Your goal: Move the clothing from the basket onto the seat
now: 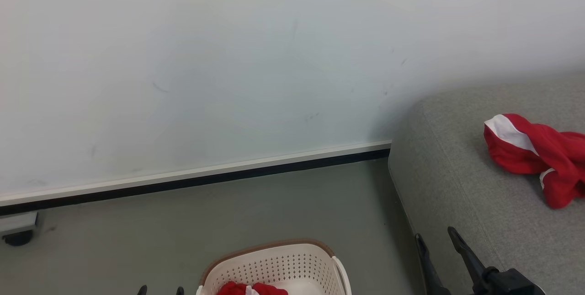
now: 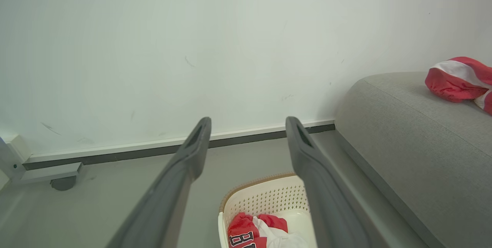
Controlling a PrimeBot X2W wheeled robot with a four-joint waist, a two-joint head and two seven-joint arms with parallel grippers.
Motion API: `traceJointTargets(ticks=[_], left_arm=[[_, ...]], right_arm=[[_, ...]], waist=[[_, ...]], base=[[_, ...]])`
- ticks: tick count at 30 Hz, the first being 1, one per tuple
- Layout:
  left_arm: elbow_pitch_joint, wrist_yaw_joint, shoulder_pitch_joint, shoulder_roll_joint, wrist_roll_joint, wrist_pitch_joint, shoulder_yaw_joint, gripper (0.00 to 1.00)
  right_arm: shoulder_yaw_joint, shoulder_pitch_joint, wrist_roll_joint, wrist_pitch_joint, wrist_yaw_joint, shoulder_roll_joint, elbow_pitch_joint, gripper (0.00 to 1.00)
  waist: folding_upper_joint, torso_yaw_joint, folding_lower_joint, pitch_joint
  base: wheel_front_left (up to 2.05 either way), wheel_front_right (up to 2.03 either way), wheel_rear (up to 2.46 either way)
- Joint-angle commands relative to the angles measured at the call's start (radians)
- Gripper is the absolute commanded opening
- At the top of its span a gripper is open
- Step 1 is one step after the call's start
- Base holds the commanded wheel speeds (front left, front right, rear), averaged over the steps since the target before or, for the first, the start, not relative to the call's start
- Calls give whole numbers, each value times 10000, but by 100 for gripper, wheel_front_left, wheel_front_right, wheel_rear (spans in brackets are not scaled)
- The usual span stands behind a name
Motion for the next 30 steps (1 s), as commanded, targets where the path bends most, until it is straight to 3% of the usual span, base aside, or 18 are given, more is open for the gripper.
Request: traceJointTargets(ticks=[1, 20, 30], left_arm=[[15, -54, -37, -26, 78, -48, 20, 100], [442, -543, -271, -74, 430, -48, -395, 100], [1765, -973, -1349, 176, 497, -46, -1317, 100]], right_arm=[[-10, -12, 72, -19, -3, 3, 11, 100], [102, -172, 170, -19, -3, -12, -85, 100], [270, -1066, 337, -19, -3, -50, -401, 100]], waist=[[0, 7, -1, -14], [0, -117, -1, 240], [0, -526, -1, 1469]], base=[[0, 0, 0], [0, 0, 0], [0, 0, 0]])
